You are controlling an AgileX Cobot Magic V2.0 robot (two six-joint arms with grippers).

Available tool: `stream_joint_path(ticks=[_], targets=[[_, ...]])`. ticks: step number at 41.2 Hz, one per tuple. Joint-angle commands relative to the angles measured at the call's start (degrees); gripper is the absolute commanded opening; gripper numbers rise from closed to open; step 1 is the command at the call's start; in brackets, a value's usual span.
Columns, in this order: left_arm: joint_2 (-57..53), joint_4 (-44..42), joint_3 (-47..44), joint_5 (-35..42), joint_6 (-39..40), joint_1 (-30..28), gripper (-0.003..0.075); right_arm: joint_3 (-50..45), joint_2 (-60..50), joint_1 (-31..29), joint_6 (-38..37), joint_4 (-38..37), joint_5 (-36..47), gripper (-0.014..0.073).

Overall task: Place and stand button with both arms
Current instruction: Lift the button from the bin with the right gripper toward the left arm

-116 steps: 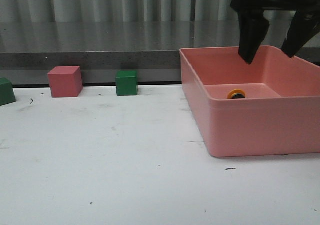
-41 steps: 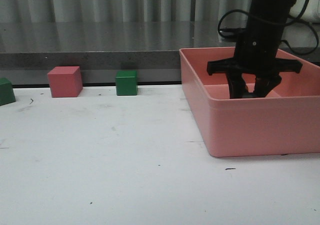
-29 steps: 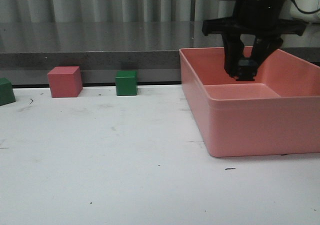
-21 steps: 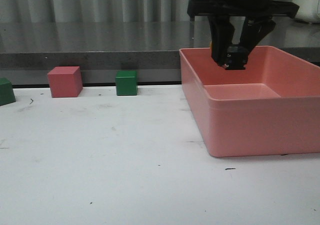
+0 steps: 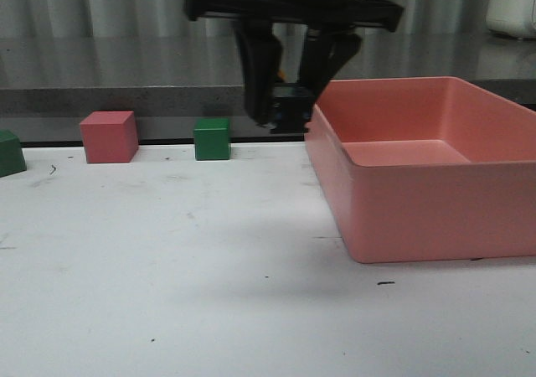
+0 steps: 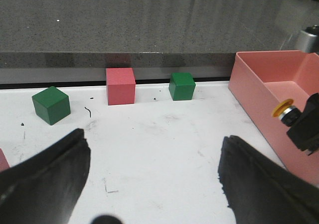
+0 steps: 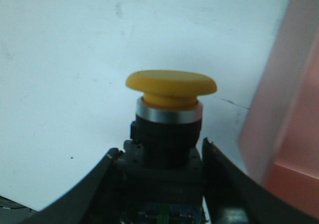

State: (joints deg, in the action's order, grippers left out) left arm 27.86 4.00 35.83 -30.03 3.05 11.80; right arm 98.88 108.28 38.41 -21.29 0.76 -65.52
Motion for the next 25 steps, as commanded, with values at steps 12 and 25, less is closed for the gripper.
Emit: stream_joint_path(ticks=[12,25], targets=[[0.71,0.29,2.00,4.62,0.48,0.47,0.0526,20.96,12.93,8.90,-11.89,-9.16,-6.24,0.0276],[0.71,0.29,1.64,4.62,0.48,0.47,0.0526,24.12,18.47,9.49,-14.02,-6.23,-3.03,0.0276]])
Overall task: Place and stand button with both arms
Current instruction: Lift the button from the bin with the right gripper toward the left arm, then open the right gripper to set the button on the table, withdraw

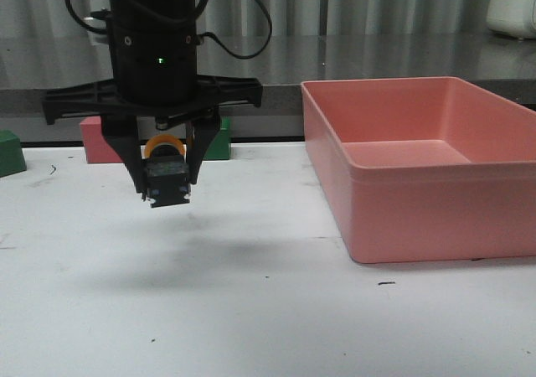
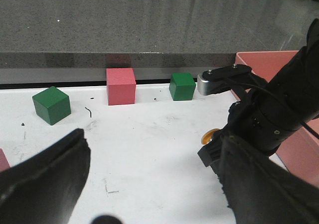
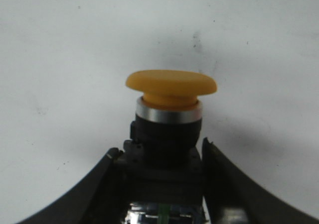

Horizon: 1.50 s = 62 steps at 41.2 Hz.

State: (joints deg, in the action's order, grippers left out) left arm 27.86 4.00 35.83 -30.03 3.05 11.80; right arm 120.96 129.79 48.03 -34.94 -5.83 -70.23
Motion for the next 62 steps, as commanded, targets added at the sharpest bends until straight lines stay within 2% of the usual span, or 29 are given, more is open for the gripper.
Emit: stream_joint_path(ticks=[1,6,13,23,36,42,45,49,53,58,62], targets=[[0.71,0.29,1.51,4.52,0.48,0.47,0.0526,2.04,-2.77,-0.13,-0.38,1.02,2.32,0.0276],[0.71,0.29,0.62,4.52,0.48,0.47,0.0526,2.04,-1.13,-0.13,-0.56,2.96,5.58,0.0276],[0.71,0.29,0.18,4.64,0.48,0.47,0.0526,2.04,0.30,-0.13,-3.81,2.56,7.40,0.0276],[0.71,0.29,0.18,4.86,0.48,0.47,0.0526,2.04,0.66,-0.31,-3.86,2.48,9.68,0.0276],[0.71,0.29,0.18,5.08,0.48,0.47,0.0526,2.04,2.58,-0.47,-4.00,2.56,8.87,0.0276],[0.71,0.29,0.18,5.08,0.48,0.47,0.0526,2.04,3.85,-0.48,-6.53,2.56,8.19,0.0284],[0.71,0.29,0.18,5.08,0.48,0.47,0.0526,2.04,4.06,-0.48,-7.24,2.56,8.12,0.0337],[0.71,0.29,0.18,5.23,0.48,0.47,0.0526,2.04,3.81,-0.48,-7.23,2.56,8.12,0.0487],[0.71,0.29,0.18,5.77,0.48,0.47,0.0526,2.04,3.17,-0.48,-7.23,2.34,7.55,0.0596],[0.71,0.29,0.18,5.92,0.48,0.47,0.0526,2.04,1.37,-0.48,-6.24,0.06,6.46,0.0615],[0.71,0.29,0.18,5.92,0.48,0.47,0.0526,2.04,-1.14,-0.43,-0.13,-1.84,5.09,0.0615]])
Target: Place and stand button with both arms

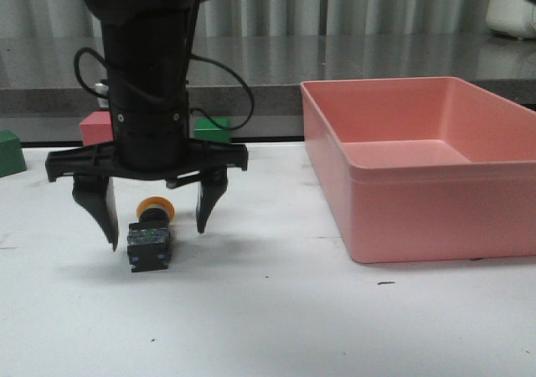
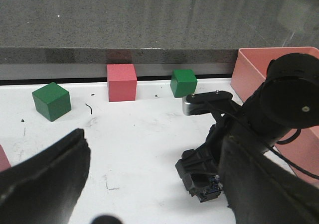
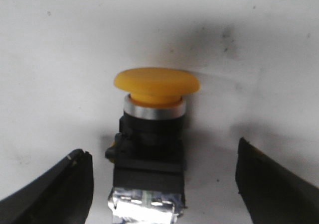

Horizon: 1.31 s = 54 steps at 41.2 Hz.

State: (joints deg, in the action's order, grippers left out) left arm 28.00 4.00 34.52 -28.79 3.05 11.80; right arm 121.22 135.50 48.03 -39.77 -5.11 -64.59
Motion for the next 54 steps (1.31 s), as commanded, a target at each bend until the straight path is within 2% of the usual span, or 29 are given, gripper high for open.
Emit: stream_joint_path(ticks=[1,8,16,21,29,39,54], targets=[[0.57,0.29,1.49,4.68,0.48,0.47,0.0526,1.77,-7.71,-0.43,6.91,-2.62,-1.07,0.0615],[0.57,0.29,1.49,4.93,0.48,0.47,0.0526,1.77,-14.35,-0.49,23.30,-3.19,-7.58,0.0615],[0.57,0.29,1.49,5.20,0.48,0.47,0.0526,1.72,-23.02,-0.49,35.35,-2.62,-9.63,0.0615],[0.57,0.29,1.49,4.71,0.48,0.47,0.0526,1.60,-27.96,-0.49,38.63,-1.73,-9.80,0.0615],[0.57,0.29,1.49,4.71,0.48,0.47,0.0526,-2.39,-35.64,-0.49,39.09,-2.70,-8.28,0.0615],[0.57,0.29,1.49,4.58,0.48,0.47,0.0526,-24.37,-50.04,-1.10,39.02,-3.28,5.05,0.0615],[0.57,0.29,1.49,4.32,0.48,0.47,0.0526,-57.47,-74.11,-7.36,38.41,0.42,25.59,0.0615]])
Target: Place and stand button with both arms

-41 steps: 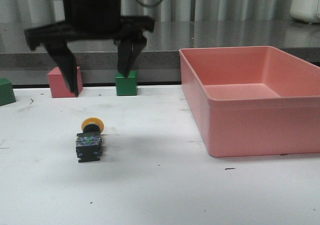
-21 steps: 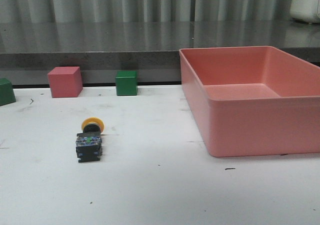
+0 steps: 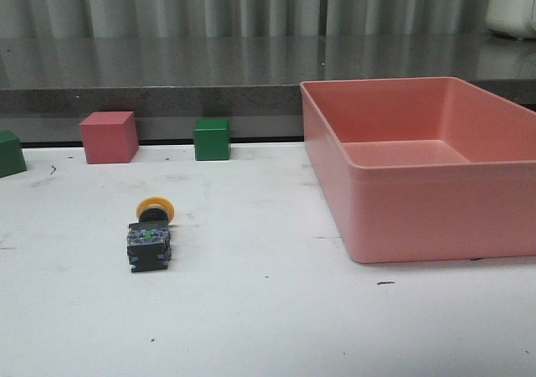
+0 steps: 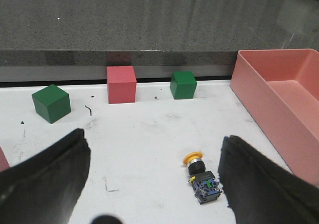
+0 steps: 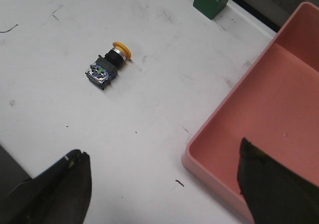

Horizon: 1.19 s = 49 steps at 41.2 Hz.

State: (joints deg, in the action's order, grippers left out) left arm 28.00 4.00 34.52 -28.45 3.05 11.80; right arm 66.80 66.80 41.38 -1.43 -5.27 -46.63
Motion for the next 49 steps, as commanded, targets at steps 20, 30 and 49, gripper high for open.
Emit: stream_joint_path(ticks=[20,30,49], targets=[[0.57,0.29,1.49,3.89,0.48,0.47,0.0526,-27.50,-26.55,-0.72,0.07,0.83,16.53,0.0615],[0.57,0.29,1.49,3.89,0.48,0.47,0.0526,-28.63,-28.07,-0.72,0.07,0.83,16.43,0.0615],[2.13,0.77,3.62,1.40,-3.93,0.98,0.0526,-28.63,-28.08,-0.72,0.07,0.83,16.36,0.0615]])
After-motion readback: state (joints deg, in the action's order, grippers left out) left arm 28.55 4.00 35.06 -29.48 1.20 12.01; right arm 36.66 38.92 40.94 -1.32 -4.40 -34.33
